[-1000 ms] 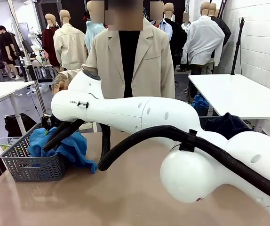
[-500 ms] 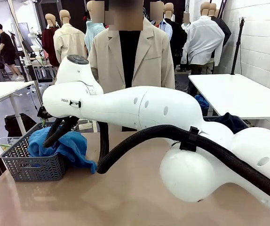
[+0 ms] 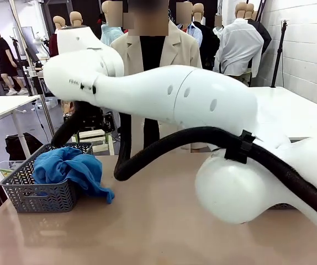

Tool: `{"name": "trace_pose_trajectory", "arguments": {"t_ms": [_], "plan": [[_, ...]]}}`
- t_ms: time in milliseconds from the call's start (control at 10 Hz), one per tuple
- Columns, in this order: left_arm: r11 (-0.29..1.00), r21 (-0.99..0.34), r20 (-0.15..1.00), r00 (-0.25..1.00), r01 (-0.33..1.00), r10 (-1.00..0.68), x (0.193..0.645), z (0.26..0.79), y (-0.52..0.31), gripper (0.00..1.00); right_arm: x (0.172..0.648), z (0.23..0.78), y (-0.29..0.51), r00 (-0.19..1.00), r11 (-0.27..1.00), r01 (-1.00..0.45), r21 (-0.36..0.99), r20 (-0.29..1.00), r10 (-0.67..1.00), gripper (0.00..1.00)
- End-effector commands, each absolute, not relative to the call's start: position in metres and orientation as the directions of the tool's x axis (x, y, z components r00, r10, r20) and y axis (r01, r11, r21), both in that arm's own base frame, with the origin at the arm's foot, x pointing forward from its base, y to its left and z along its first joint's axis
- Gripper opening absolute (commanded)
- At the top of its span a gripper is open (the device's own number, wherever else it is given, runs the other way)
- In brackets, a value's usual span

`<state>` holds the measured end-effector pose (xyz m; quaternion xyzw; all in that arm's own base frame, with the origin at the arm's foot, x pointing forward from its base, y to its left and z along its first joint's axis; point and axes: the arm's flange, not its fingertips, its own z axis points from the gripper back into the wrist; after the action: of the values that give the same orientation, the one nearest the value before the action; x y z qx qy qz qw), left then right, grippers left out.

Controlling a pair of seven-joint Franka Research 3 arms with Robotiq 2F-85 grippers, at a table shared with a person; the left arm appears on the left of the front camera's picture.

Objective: Sort the tops and bottoms.
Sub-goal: Sort the clothes according to human instructions.

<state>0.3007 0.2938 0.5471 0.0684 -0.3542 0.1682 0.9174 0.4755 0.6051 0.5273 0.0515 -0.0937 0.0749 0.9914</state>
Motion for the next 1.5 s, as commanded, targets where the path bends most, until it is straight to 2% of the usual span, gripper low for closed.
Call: {"name": "trace_pose_trajectory", "arguments": {"t_ms": [0, 1200, 1300, 1400], "plan": [[0.927, 0.000, 0.669, 0.689, -0.375, 0.279, 0.301, 0.547, 0.293, 1.00, 0.479, 0.518, 0.613, 0.963, 0.983, -0.156, 0.093, 0.236, 0.130, 1.00], [0.934, 0.006, 0.673, 0.692, -0.357, 0.260, 0.301, 0.547, 0.294, 1.00, 0.479, 0.519, 0.611, 0.967, 0.981, -0.165, 0.103, 0.215, 0.140, 1.00], [0.952, 0.036, 0.707, 0.681, -0.305, 0.191, 0.305, 0.562, 0.271, 1.00, 0.439, 0.533, 0.565, 0.934, 0.959, -0.285, 0.011, 0.228, 0.275, 1.00], [0.968, 0.075, 0.739, 0.664, -0.241, 0.108, 0.310, 0.579, 0.238, 1.00, 0.401, 0.540, 0.508, 0.908, 0.952, -0.295, -0.077, 0.288, 0.304, 1.00]]}}
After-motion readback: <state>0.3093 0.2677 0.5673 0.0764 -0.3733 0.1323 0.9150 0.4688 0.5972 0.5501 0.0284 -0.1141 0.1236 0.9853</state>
